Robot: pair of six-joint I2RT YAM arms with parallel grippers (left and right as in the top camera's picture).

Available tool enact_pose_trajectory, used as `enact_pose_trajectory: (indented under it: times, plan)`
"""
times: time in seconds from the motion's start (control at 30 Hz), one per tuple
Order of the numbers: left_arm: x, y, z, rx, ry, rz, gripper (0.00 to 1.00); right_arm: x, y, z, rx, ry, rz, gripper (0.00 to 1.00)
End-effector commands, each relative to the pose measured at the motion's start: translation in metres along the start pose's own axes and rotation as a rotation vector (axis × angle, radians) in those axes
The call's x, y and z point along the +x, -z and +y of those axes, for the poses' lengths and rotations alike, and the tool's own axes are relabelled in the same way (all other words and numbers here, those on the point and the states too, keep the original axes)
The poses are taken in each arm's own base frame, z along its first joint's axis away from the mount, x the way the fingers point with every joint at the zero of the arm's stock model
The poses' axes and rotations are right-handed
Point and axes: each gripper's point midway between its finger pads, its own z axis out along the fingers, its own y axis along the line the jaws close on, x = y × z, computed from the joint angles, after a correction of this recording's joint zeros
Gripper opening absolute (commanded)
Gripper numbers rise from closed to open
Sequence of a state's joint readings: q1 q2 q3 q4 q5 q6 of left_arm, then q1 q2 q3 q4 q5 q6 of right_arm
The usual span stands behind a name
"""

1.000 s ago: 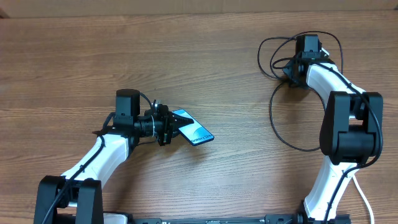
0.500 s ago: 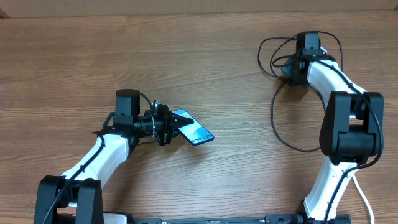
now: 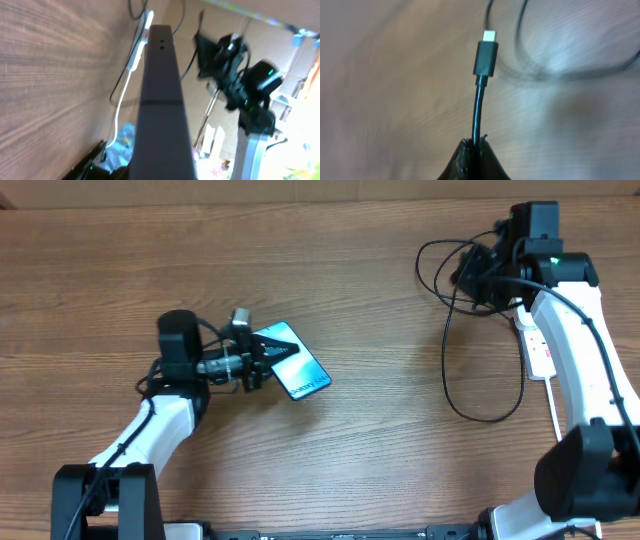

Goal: Plug charger to phone and switch on socket
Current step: 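Carry the cable end with the right gripper to the phone's bottom port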

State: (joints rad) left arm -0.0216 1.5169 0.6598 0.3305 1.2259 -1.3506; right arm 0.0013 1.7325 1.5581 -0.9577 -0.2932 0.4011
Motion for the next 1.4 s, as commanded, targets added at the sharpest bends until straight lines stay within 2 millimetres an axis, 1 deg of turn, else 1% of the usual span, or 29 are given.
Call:
enact_pose_trajectory:
  times: [0.0, 0.07, 0.1, 0.13, 0.2, 0.23, 0.3, 0.37, 0.43, 0.47, 0.5, 0.57, 0.63, 0.67, 0.77, 0.83, 0.87, 0.93, 1.03, 1.17, 1.3, 1.37]
  plan:
    - [0.001, 0.012, -0.022, 0.055, -0.096, 0.041, 0.04, 0.053, 0.024, 0.036, -0.086, 0.206, 0.14, 0.04]
    - [0.002, 0.013, -0.037, 0.081, -0.168, 0.065, 0.04, 0.098, 0.044, 0.049, -0.086, 0.294, 0.244, 0.04]
    - [0.004, 0.013, -0.049, 0.096, -0.219, 0.088, 0.04, 0.118, 0.057, 0.058, -0.105, 0.342, 0.275, 0.04]
    - [0.005, 0.012, -0.057, 0.106, -0.25, 0.114, 0.04, 0.133, 0.07, 0.066, -0.124, 0.387, 0.288, 0.04]
    - [0.002, 0.011, -0.068, 0.122, -0.3, 0.174, 0.04, 0.154, 0.095, 0.078, -0.159, 0.448, 0.281, 0.04]
    - [0.0, 0.009, -0.07, 0.127, -0.313, 0.2, 0.04, 0.166, 0.112, 0.087, -0.2, 0.482, 0.265, 0.04]
    - [-0.009, 0.004, -0.07, 0.128, -0.309, 0.245, 0.04, 0.183, 0.14, 0.102, -0.291, 0.536, 0.238, 0.04]
    - [-0.018, -0.006, -0.067, 0.124, -0.296, 0.264, 0.04, 0.196, 0.159, 0.109, -0.346, 0.574, 0.213, 0.04]
    - [-0.022, -0.017, -0.065, 0.117, -0.286, 0.276, 0.04, 0.206, 0.17, 0.11, -0.365, 0.583, 0.203, 0.04]
    - [-0.02, -0.024, -0.064, 0.113, -0.285, 0.288, 0.04, 0.21, 0.172, 0.112, -0.373, 0.568, 0.203, 0.04]
    - [-0.017, -0.033, -0.064, 0.106, -0.279, 0.293, 0.04, 0.214, 0.171, 0.114, -0.382, 0.542, 0.208, 0.04]
    - [-0.012, -0.044, -0.068, 0.1, -0.27, 0.294, 0.04, 0.222, 0.16, 0.118, -0.397, 0.521, 0.223, 0.04]
    - [-0.008, -0.049, -0.073, 0.104, -0.276, 0.297, 0.04, 0.23, 0.149, 0.121, -0.404, 0.518, 0.242, 0.04]
    - [-0.005, -0.051, -0.077, 0.111, -0.28, 0.304, 0.04, 0.234, 0.139, 0.122, -0.394, 0.504, 0.249, 0.04]
    - [-0.004, -0.051, -0.083, 0.118, -0.279, 0.305, 0.04, 0.243, 0.117, 0.118, -0.33, 0.433, 0.25, 0.04]
    - [-0.009, -0.048, -0.084, 0.12, -0.268, 0.284, 0.04, 0.248, 0.114, 0.121, -0.319, 0.42, 0.246, 0.04]
    - [-0.014, -0.046, -0.085, 0.122, -0.261, 0.259, 0.04, 0.25, 0.114, 0.125, -0.323, 0.441, 0.231, 0.04]
    - [-0.021, -0.045, -0.086, 0.124, -0.235, 0.228, 0.04, 0.253, 0.112, 0.128, -0.309, 0.475, 0.2, 0.04]
    - [-0.025, -0.046, -0.088, 0.124, -0.195, 0.2, 0.04, 0.252, 0.106, 0.126, -0.237, 0.496, 0.139, 0.04]
    - [-0.023, -0.046, -0.087, 0.122, -0.197, 0.215, 0.04, 0.25, 0.105, 0.132, -0.244, 0.483, 0.112, 0.04]
    - [-0.015, -0.044, -0.085, 0.113, -0.188, 0.265, 0.04, 0.246, 0.107, 0.141, -0.278, 0.483, 0.087, 0.04]
    - [-0.012, -0.044, -0.084, 0.11, -0.189, 0.282, 0.04, 0.245, 0.107, 0.142, -0.28, 0.482, 0.086, 0.04]
